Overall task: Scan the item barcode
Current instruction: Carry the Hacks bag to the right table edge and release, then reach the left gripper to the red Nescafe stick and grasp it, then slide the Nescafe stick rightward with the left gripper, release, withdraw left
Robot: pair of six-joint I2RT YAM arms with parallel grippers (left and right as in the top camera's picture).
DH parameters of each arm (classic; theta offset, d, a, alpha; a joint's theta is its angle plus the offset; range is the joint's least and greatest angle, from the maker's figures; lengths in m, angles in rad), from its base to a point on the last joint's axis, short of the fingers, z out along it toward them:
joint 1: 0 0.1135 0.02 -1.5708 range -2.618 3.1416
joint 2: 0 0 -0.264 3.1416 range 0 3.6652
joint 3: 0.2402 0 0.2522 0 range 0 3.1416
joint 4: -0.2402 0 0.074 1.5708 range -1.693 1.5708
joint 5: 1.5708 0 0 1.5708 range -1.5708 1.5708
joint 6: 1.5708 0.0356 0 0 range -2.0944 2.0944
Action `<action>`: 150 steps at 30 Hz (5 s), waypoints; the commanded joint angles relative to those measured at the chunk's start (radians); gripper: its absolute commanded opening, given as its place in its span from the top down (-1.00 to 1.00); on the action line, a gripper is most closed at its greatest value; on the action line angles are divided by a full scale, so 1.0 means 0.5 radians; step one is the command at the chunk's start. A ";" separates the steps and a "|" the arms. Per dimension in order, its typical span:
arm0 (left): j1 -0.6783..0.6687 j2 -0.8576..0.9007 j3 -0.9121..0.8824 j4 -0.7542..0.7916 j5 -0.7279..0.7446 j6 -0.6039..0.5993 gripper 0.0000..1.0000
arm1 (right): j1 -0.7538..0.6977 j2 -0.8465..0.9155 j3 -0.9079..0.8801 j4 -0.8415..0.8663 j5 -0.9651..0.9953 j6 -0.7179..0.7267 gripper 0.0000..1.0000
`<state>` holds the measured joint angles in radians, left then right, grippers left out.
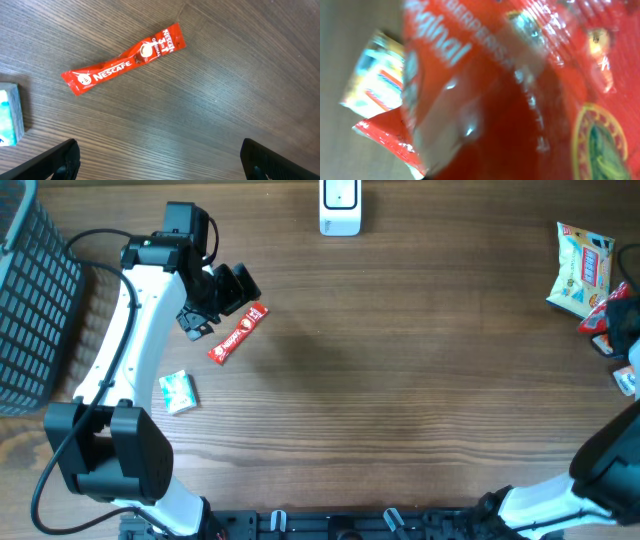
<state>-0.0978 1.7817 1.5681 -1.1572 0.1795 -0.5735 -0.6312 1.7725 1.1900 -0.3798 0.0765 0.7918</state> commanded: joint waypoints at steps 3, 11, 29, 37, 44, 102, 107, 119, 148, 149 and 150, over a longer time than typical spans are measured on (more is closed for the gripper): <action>0.009 -0.029 0.002 -0.022 -0.095 0.038 -1.00 | -0.009 0.060 0.056 0.031 0.085 -0.256 -0.61; 0.094 -0.029 0.002 -0.103 -0.139 0.063 -1.00 | -0.016 -0.054 0.304 -0.219 -0.065 -0.432 -0.99; 0.096 -0.006 -0.336 0.209 -0.481 0.977 -1.00 | 0.415 -0.399 0.380 -0.527 -1.530 -0.800 -1.00; 0.032 -0.002 -0.793 0.780 -0.483 1.207 -1.00 | 0.780 -0.399 0.380 -0.555 -1.448 -0.903 -0.99; -0.178 -0.002 -1.112 1.227 -0.726 1.313 -1.00 | 0.999 -0.398 0.380 -0.560 -1.173 -0.903 -0.99; -0.121 -0.233 -1.169 1.783 1.348 0.008 0.81 | 1.038 -0.398 0.380 -0.758 -0.997 -0.949 -1.00; -0.181 -0.172 -1.221 1.723 1.588 -0.063 0.71 | 1.038 -0.398 0.380 -0.789 -1.025 -0.948 -0.99; -0.279 -0.068 -1.411 1.963 1.624 -0.231 0.55 | 1.040 -0.398 0.379 -0.815 -1.111 -0.940 -1.00; 0.861 -0.358 -1.393 1.653 1.775 -0.204 -1.00 | 1.988 -0.259 0.214 -0.960 -0.625 -1.409 -0.85; 0.916 -0.358 -1.393 1.609 1.714 -0.166 -1.00 | 2.029 -0.224 0.197 -0.942 -0.625 -1.421 -0.73; 0.944 -0.358 -1.393 1.579 1.656 -0.153 -1.00 | 2.069 -0.188 0.185 -0.925 -0.625 -1.420 -0.71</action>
<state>0.3107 1.6161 0.8673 -0.3309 1.0668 -0.6952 0.3500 1.6085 1.3220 -0.8608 -0.2619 0.1337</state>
